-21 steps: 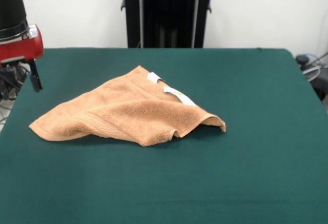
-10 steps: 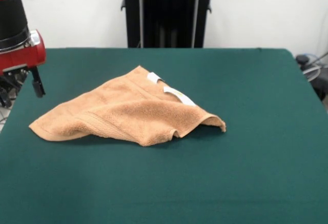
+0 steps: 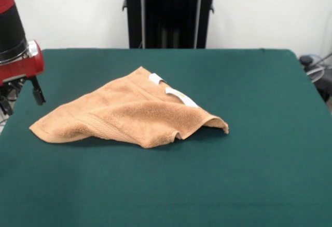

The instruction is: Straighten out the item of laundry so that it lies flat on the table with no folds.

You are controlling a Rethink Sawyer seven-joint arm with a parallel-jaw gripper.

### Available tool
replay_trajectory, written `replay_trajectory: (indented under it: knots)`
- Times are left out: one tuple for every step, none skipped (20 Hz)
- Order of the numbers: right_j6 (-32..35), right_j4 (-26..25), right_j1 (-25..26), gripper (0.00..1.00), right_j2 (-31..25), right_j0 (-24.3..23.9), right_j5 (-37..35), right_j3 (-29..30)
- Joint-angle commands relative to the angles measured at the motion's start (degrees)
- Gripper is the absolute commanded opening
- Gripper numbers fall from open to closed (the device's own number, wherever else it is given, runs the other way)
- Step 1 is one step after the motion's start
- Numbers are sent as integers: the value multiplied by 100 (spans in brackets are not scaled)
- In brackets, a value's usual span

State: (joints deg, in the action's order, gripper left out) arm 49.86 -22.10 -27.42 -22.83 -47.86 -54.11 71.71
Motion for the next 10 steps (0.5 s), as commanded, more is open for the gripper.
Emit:
replay_trajectory:
  knots:
    - [-1442, -302, 488, 100, -510, 16, -646, -416]
    - [-1386, -340, 528, 100, -461, 30, -647, -515]
    - [-1348, -378, 580, 100, -415, 51, -675, -621]
    - [-1303, -462, 695, 100, -321, 138, -834, -895]
    - [-1269, -511, 751, 100, -268, 191, -921, -1045]
    - [-1282, -611, 815, 100, -208, 275, -1077, -1282]
    - [-1364, -622, 837, 100, -250, 261, -1082, -1338]
    - [-1517, -665, 851, 100, -283, 252, -1164, -1417]
    - [-1670, -683, 817, 100, -333, 225, -1198, -1399]
    - [-1830, -708, 679, 100, -351, 187, -1304, -1345]
